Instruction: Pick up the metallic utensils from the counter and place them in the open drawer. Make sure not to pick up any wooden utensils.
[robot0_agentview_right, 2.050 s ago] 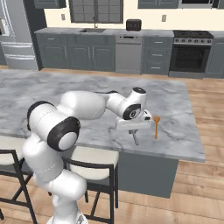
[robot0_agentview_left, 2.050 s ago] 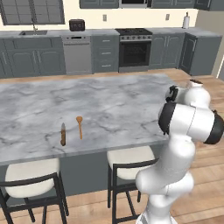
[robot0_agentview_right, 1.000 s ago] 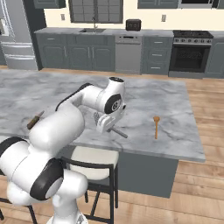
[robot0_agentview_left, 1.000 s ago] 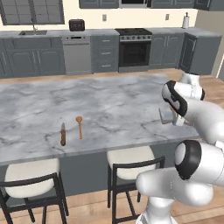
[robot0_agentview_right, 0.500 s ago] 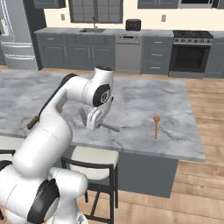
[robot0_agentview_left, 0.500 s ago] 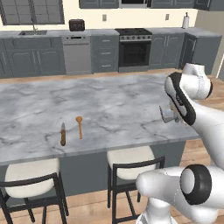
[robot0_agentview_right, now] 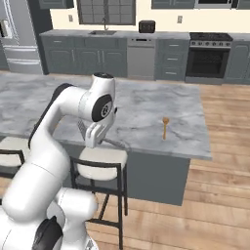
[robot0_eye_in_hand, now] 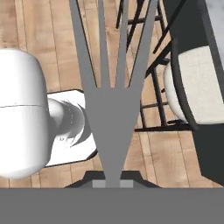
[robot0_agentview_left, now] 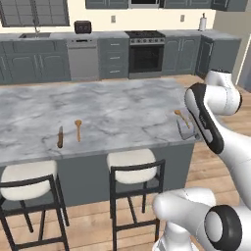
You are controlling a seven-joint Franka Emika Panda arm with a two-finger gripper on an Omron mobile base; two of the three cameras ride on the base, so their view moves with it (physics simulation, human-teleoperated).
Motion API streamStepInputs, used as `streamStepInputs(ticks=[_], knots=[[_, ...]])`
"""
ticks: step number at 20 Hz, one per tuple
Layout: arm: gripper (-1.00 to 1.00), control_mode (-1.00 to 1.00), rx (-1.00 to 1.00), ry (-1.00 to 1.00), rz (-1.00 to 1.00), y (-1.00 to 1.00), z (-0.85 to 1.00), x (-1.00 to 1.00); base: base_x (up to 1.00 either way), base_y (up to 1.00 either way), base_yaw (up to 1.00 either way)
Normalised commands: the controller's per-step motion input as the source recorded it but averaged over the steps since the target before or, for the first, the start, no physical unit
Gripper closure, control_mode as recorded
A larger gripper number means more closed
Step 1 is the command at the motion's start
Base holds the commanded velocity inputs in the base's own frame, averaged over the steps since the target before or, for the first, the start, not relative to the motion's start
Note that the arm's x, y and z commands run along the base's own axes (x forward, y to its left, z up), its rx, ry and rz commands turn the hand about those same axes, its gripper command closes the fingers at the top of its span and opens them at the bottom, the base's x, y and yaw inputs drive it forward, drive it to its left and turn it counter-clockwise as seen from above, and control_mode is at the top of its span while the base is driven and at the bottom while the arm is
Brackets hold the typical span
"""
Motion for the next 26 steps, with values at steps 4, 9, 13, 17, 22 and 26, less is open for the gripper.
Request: streamStepInputs(ticks=[4,9,13,17,22,26], knots=[[1.00,1.00,0.00,0.00,0.00,0.00,0.00,0.00,0.00,-1.00,0.00],[1.00,1.00,0.00,0.00,0.00,0.00,0.00,0.00,0.12,-1.00,0.00],[1.00,1.00,0.00,0.00,0.00,0.00,0.00,0.00,0.60,-1.00,0.02],[1.00,1.00,0.00,0.00,0.00,0.00,0.00,0.00,0.83,-1.00,0.07],[1.00,1.00,0.00,0.00,0.00,0.00,0.00,0.00,0.69,-1.00,0.07],[1.00,1.00,0.00,0.00,0.00,0.00,0.00,0.00,0.81,-1.00,0.39]])
